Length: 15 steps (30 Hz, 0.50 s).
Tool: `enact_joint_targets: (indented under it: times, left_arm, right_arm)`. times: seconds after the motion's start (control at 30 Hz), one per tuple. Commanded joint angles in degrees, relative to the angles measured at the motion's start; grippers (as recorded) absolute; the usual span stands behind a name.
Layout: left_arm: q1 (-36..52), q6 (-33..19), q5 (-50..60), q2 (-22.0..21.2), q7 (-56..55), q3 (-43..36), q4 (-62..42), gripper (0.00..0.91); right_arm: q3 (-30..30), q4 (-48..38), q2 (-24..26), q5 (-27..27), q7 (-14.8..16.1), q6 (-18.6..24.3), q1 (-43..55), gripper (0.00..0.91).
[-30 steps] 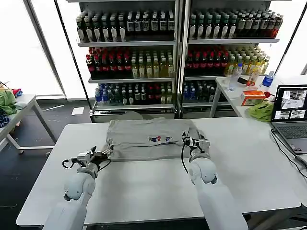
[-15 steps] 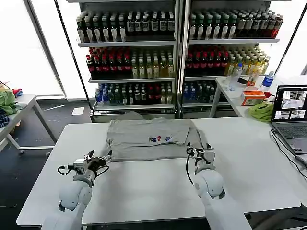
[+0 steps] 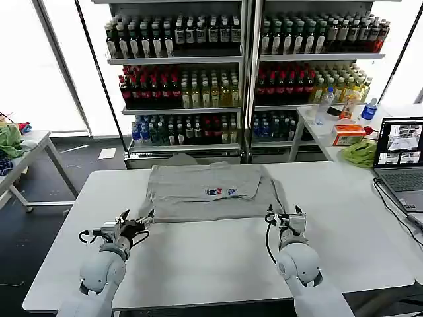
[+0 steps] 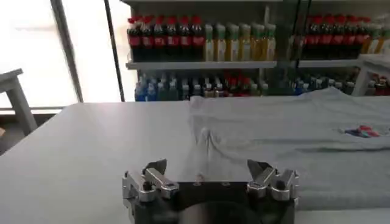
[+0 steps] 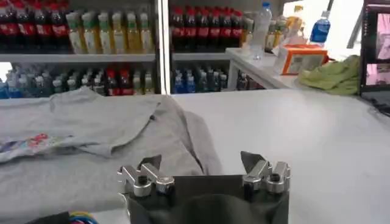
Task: Fold and organize the clothes.
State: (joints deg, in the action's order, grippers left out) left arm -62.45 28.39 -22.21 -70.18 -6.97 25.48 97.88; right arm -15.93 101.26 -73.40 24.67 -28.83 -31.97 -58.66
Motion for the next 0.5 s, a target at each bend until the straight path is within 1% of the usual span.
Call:
enact_joint_targets:
  times: [0.03,0.23,0.3,0.33,0.5]
  left_arm:
    - [-0.34,0.21,0.34,0.07,0.08,-0.18,-0.61,0.907]
    - [-0.35,1.01,0.36,0.36,0.08,-0.27,-0.74,0.897]
    - [-0.08,1.62,0.37,0.6,0.08,-0.65,-0.92,0.766]
    - [-0.02,1.65,0.36,0.64,0.08,-0.76,-1.05,0.736]
    - [0.66,1.77,0.33,0.44,0.37,-1.02,-2.16,0.725]
  right_arm:
    - [-0.19,0.08,0.46,-0.11,-0.08,-0.25,-0.72,0.907]
    - [-0.11,-0.57,0.26,0.16,-0.36,-0.41,-0.33,0.907]
    - [-0.14,-0.96,0.33,0.47,-0.67,-0.58,-0.07,0.907]
    - [-0.15,-1.08,0.34,0.65,-0.72,-0.66,-0.04,0.907]
    - [-0.08,-2.49,0.13,1.37,-0.86,-0.83,0.73,0.907]
